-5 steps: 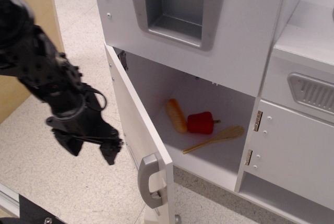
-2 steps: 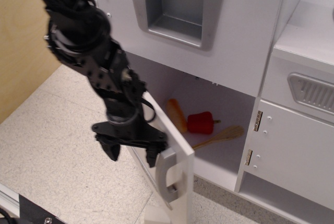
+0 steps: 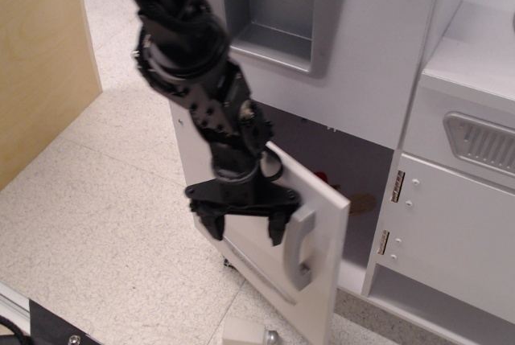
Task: Close low fridge
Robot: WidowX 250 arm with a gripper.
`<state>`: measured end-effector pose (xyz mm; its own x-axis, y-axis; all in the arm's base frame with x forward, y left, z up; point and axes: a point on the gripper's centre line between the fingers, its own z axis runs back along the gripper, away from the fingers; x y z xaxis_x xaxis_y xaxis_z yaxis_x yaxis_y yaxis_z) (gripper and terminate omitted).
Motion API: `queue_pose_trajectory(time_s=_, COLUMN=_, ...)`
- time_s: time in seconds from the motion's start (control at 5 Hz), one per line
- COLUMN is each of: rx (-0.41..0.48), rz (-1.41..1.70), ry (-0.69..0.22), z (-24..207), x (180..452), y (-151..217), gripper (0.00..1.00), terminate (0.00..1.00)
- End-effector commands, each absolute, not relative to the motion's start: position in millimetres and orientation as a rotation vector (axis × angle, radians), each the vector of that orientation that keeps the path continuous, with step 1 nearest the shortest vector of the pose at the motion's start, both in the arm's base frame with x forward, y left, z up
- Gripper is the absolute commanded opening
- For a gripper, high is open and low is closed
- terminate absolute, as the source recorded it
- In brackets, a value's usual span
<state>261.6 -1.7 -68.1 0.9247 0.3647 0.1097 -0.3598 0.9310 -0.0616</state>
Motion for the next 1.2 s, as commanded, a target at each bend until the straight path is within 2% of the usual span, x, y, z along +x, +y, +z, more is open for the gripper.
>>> queue_pose_trajectory(time_s=0.0, rx=-0.077, rz=0.381, ry=-0.157, z=-58.4, x=296.6, y=-20.7, gripper=1.0, terminate=0.0)
queue_pose_trajectory(time_s=0.4, rx=-0.079, rz=0.432, ry=-0.185, z=-57.9, x=322.0, y=-15.3, gripper=1.0, terminate=0.0)
queue_pose_trajectory(time_s=0.8, rx=-0.08, rz=0.443, ry=-0.191, z=-53.4, x=322.7, y=-11.0, gripper=1.0, terminate=0.0)
queue_pose_trajectory(time_s=1.0, rx=-0.071, rz=0.413, ry=-0.195, z=-44.4, x=308.9, y=-7.8, gripper=1.0, terminate=0.0)
